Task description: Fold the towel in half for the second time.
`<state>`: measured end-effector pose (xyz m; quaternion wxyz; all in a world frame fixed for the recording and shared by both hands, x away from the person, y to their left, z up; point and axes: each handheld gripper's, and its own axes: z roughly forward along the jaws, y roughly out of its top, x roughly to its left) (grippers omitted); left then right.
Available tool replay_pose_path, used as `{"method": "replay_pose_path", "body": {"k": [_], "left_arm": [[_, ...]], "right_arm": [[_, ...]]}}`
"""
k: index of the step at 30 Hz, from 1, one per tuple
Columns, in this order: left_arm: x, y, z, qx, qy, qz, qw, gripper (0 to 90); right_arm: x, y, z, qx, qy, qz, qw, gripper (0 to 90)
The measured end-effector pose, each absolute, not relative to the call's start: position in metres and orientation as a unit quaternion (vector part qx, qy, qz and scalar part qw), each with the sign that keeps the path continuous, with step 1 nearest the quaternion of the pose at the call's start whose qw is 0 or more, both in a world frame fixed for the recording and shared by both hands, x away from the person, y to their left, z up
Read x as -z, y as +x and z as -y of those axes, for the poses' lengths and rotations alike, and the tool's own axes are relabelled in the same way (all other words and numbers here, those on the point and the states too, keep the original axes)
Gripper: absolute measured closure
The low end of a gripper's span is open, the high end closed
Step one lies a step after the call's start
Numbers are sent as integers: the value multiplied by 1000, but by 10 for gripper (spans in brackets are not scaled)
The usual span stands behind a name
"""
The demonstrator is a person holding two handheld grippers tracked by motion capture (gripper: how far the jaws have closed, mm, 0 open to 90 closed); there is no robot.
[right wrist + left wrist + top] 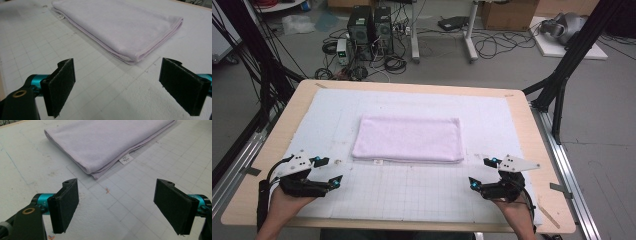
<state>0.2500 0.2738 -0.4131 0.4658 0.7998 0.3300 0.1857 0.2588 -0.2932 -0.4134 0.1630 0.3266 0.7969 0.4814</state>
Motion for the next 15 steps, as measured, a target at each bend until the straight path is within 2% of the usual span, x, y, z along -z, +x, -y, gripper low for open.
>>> {"method": "replay_pose_path", "body": {"k": [15], "left_arm": [[413, 236, -276, -190, 802, -326, 464, 202]], "right_arm": [[415, 237, 299, -487, 330, -791, 165, 124]]}}
